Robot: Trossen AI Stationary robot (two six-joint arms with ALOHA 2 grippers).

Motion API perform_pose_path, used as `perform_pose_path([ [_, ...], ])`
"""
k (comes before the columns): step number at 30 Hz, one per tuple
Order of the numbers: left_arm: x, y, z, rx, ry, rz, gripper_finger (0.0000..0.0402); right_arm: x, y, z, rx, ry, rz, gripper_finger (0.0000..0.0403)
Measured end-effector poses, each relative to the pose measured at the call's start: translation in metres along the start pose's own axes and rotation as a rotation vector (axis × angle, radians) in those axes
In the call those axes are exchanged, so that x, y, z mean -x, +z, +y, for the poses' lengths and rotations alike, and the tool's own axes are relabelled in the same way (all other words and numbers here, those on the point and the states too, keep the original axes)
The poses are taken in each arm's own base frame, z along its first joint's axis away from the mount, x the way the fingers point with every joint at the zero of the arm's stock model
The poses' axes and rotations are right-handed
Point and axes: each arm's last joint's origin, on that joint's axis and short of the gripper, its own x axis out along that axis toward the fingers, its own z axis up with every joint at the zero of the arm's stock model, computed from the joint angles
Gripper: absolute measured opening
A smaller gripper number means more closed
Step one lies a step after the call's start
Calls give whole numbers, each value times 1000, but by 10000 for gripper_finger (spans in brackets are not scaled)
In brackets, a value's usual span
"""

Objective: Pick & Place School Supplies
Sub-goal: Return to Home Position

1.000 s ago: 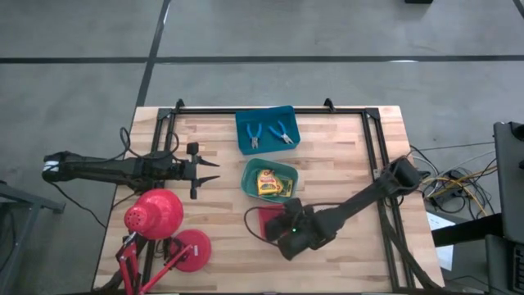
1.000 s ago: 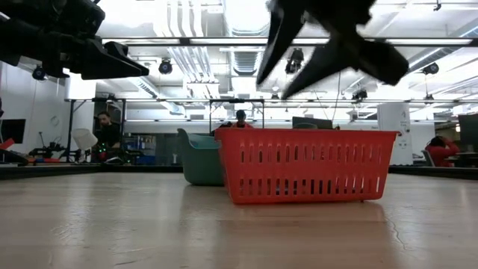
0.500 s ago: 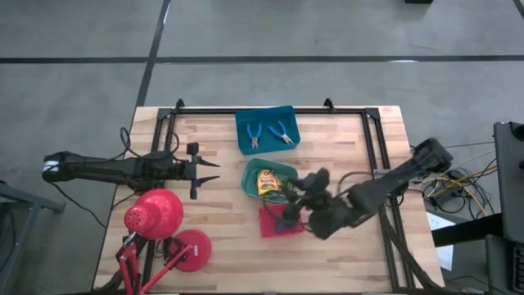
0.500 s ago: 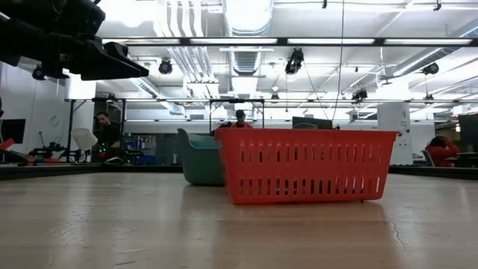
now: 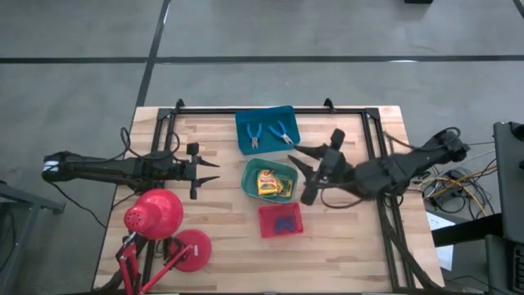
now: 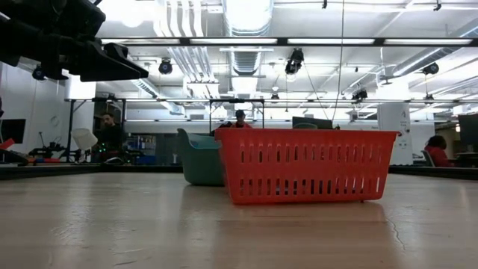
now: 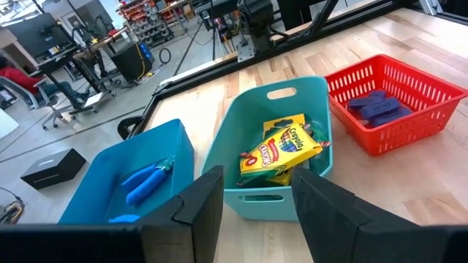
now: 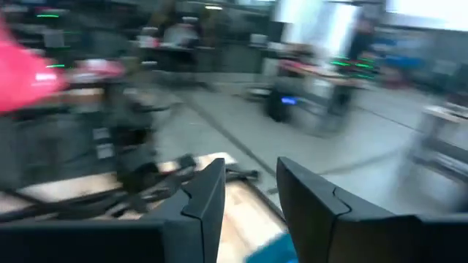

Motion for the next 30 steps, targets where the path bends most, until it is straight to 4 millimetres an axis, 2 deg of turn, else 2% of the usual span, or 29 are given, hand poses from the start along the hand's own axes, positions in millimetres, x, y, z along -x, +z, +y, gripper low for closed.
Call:
perform_pose_path([
  [2, 0, 0, 0, 0, 0, 0, 168, -1, 5, -8, 7, 117, -9, 115],
  [5, 0, 0, 0, 0, 0, 1, 168, -5, 14, -24, -35, 401, -40, 110],
  [8, 0, 0, 0, 0, 0, 1, 168, -8, 14, -40, -21, 595, -55, 105],
  [10, 0, 0, 0, 0, -1, 1, 168, -11, 9, -50, 0, 595, -30, 102],
  [14, 0, 0, 0, 0, -2, 3, 168, -9, -5, -70, 32, 461, 11, 98],
  [19, 0, 0, 0, 0, -2, 3, 168, 1, -34, -79, 68, 446, 49, 93],
  [24, 0, 0, 0, 0, -2, 3, 168, 27, -62, -95, 55, 476, -12, 91],
  [30, 0, 0, 0, 0, -1, 3, 168, 65, -84, -133, -23, 468, -117, 95],
])
